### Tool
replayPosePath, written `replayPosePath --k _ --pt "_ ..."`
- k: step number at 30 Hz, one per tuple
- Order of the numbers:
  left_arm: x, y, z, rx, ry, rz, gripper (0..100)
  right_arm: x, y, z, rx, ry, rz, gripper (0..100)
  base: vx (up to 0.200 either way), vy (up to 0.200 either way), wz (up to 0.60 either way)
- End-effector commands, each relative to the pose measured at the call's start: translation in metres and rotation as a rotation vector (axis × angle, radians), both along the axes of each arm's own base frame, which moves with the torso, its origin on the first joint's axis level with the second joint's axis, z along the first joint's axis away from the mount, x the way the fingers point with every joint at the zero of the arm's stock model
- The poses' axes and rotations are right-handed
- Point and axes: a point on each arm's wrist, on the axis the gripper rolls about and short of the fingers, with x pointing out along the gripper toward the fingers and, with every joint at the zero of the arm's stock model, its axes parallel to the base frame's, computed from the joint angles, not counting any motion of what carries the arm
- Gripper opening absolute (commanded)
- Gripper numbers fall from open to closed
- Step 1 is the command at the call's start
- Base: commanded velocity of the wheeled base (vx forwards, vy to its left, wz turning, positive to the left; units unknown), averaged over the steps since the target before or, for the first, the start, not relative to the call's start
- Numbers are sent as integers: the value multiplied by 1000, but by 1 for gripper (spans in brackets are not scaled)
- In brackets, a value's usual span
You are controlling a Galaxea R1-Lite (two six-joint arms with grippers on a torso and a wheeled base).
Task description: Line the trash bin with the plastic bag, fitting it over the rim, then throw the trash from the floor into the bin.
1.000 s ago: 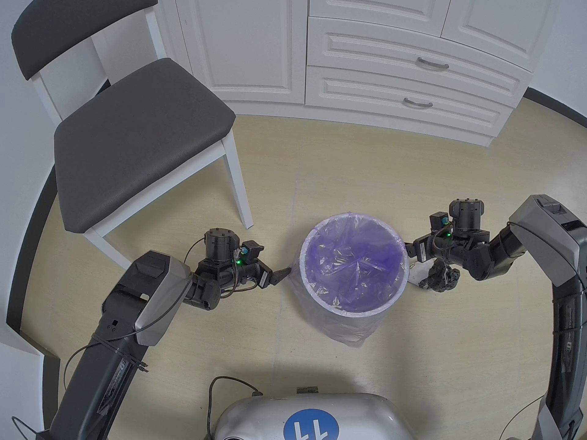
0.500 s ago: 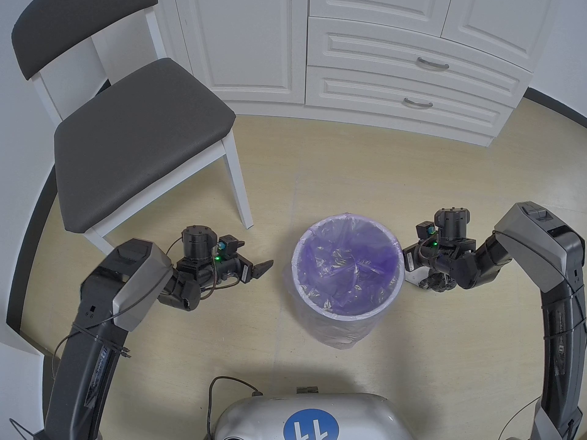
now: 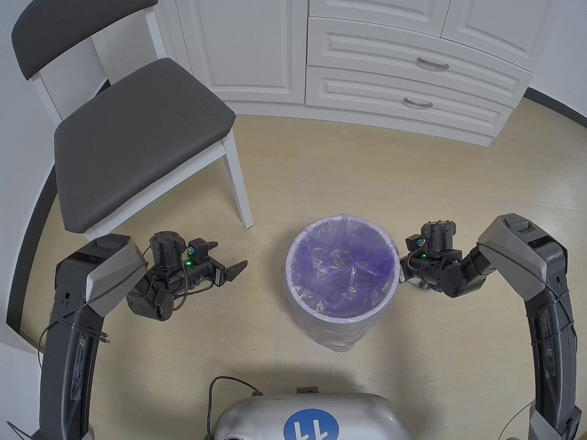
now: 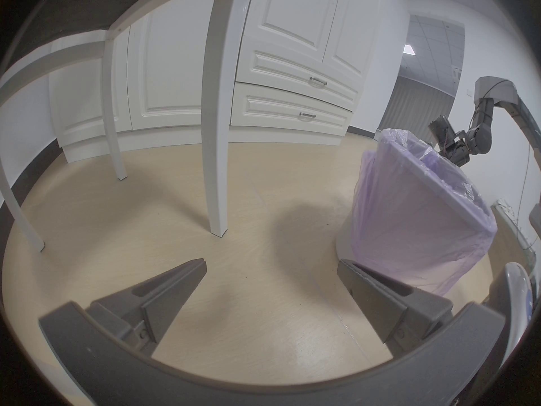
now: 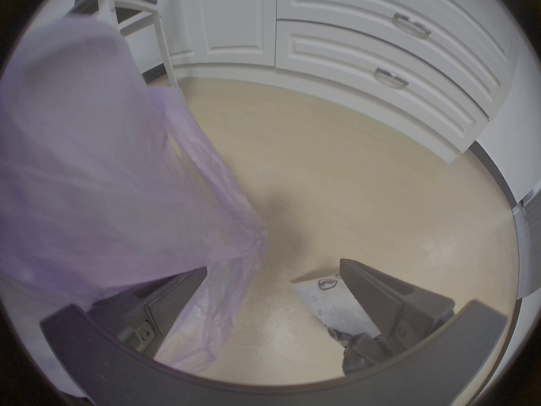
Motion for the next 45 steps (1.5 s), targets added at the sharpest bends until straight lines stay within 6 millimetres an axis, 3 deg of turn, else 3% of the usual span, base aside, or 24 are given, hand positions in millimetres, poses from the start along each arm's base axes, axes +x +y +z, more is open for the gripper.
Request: replayPosePath --k 1,6,15,23,27,30,32,33,45 --pt "-9 7 0 -2 6 11 100 4 0 -29 -19 57 -10 100 0 0 0" --pt "-13 8 0 -11 -11 13 100 7 4 -50 -56 85 0 100 0 0 0" --pt "-20 7 2 -82 -42 22 100 23 11 -61 -49 48 25 100 0 0 0" --pt "-31 7 2 -107 -46 23 100 34 26 -61 83 13 41 100 0 0 0" --pt "-38 7 3 -112 -49 22 100 31 19 -57 84 26 20 100 0 0 0" --pt "-49 7 12 -116 -53 21 100 26 10 -37 82 24 2 100 0 0 0" --pt "-50 7 12 -116 -51 21 100 25 10 -36 81 23 1 100 0 0 0" --pt "-64 2 21 -136 -47 7 100 17 -1 -8 85 8 -15 100 0 0 0" --pt "-133 -4 59 -132 42 -20 100 -43 -46 116 106 -106 -83 100 0 0 0"
